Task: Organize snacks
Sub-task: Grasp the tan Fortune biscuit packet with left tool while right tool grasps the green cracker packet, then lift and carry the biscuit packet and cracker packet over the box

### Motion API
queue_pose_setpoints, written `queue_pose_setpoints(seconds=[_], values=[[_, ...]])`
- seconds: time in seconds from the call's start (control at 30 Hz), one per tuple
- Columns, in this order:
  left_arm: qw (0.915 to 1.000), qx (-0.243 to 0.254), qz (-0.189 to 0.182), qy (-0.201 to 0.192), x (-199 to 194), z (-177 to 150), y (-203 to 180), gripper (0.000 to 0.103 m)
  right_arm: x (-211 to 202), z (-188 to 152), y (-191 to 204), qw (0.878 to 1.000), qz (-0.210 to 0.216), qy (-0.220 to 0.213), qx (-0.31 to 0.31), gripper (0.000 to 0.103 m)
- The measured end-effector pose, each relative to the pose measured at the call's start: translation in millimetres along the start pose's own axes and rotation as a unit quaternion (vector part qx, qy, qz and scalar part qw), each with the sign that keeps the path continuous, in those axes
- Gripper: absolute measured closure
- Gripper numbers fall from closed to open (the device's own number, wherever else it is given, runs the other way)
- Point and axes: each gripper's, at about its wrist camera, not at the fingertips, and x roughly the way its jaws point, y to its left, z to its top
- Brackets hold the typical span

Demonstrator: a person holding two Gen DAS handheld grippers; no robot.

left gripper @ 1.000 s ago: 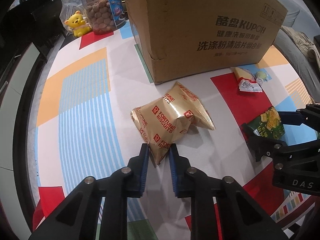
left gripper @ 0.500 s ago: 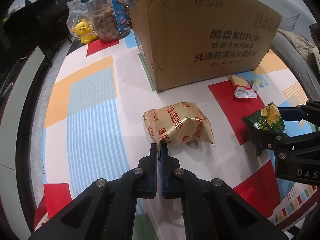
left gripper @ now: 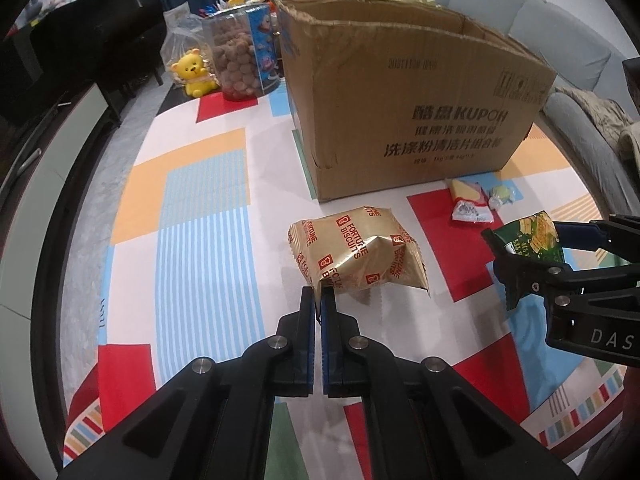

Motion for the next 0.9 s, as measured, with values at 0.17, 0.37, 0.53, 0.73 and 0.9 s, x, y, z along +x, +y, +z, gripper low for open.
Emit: queue_pose_setpoints(seconds=[0.17,0.37,0.53,0.73,0.9], values=[[0.9998,-0.016,0.003,-0.007,-13,1,-3,0.099,-14,-5,-3,1.000,0.003,-0.012,0.001,0.037],[0.9995,-0.025,0.010,-0.018,-28,7,-7,0.099,-26,-10,-8,1.000,0.005,-0.027,0.002,0.037],[0.9989,-0.034,0.016,-0.029,-39,14,-10,0.099,-43,-7,-6,0.999,0.003,-0.044,-0.003,0.037],[0.9979,-0.043,0.021,-0.043,-54,23,-12,0.099,-58,-3,-5,0.998,0.004,-0.061,-0.005,0.037],[0.9968,-0.051,0.026,-0.055,-67,33,-14,0.099,-68,2,-7,0.997,0.006,-0.077,-0.008,0.037]])
